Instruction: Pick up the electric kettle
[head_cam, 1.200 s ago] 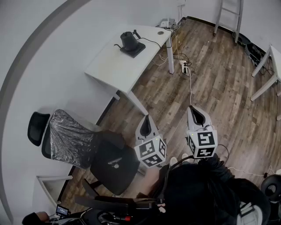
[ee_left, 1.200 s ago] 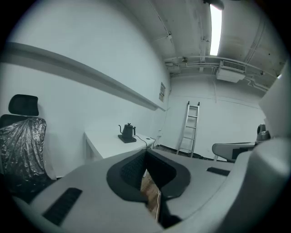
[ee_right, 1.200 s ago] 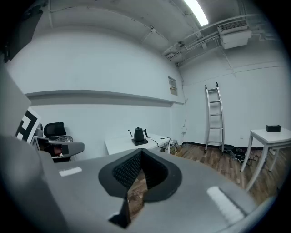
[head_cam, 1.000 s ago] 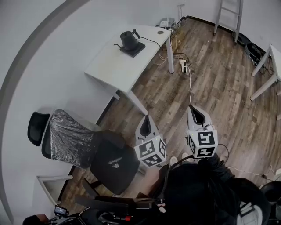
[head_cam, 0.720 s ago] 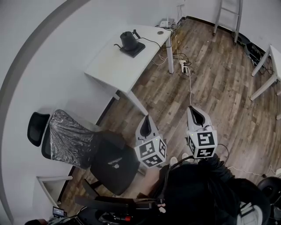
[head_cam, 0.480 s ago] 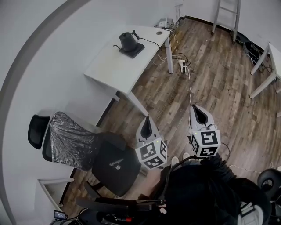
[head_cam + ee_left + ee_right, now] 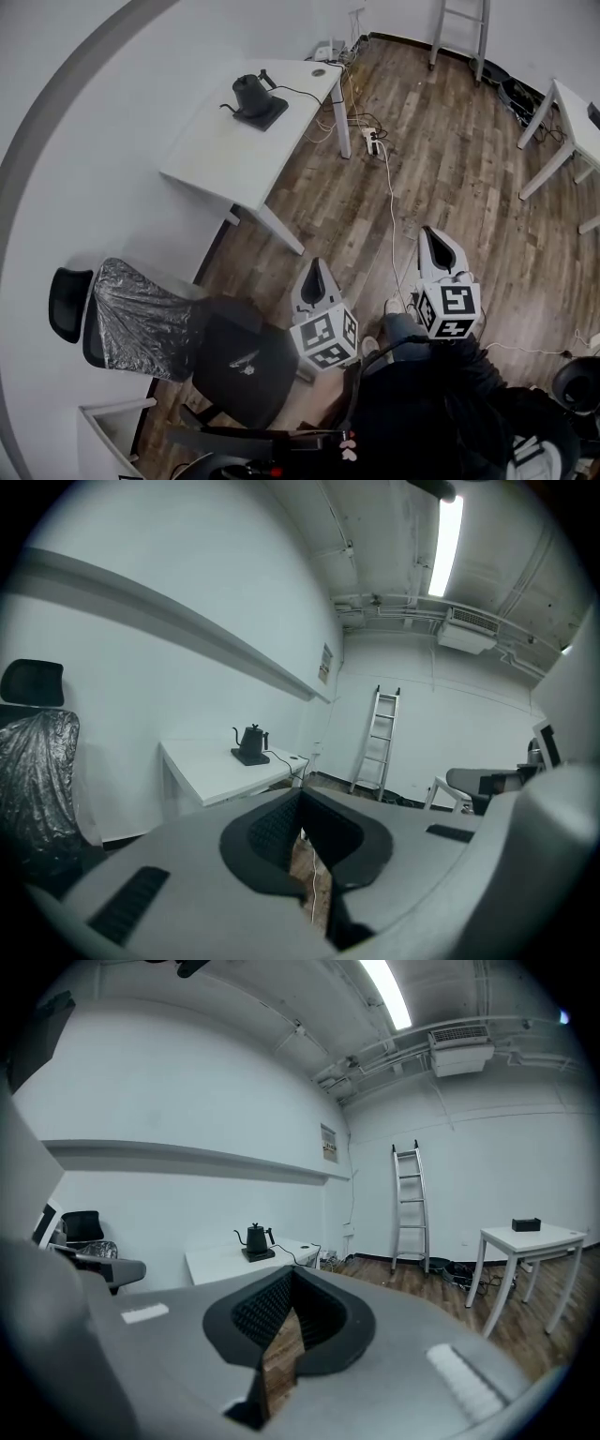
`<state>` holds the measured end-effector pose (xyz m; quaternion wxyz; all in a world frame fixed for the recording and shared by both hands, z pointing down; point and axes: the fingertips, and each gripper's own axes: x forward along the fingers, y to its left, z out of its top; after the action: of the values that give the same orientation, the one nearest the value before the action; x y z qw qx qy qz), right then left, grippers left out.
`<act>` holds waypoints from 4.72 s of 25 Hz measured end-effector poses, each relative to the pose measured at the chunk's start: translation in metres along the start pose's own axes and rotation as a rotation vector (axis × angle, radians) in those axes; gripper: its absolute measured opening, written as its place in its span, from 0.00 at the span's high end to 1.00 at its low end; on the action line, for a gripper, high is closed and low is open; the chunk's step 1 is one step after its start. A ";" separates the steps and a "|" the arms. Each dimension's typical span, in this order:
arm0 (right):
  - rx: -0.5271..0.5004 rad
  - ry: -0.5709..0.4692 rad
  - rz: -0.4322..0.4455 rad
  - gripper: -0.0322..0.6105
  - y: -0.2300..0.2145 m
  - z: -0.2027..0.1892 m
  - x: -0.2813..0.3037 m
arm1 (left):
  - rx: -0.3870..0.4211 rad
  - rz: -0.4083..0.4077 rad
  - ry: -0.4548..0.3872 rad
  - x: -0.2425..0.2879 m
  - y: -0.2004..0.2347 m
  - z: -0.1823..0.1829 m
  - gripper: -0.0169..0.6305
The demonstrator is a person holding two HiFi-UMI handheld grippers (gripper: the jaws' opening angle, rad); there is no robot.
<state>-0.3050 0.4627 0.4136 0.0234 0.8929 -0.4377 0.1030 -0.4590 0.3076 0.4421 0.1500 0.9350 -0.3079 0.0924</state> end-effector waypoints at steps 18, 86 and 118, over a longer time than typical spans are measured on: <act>0.003 -0.044 -0.005 0.95 -0.105 0.042 0.141 | 0.003 -0.039 -0.040 0.158 -0.070 0.052 0.97; -0.002 -0.065 -0.170 0.95 -0.256 0.136 0.568 | 0.056 -0.176 0.036 0.650 -0.099 0.166 0.97; -0.063 -0.044 0.038 0.95 -0.330 0.181 0.748 | -0.003 -0.014 -0.025 0.800 -0.143 0.211 0.97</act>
<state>0.4295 0.0610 0.4054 0.0400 0.8853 -0.4579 0.0699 0.2784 -0.0929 0.4240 0.1481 0.9380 -0.3032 0.0792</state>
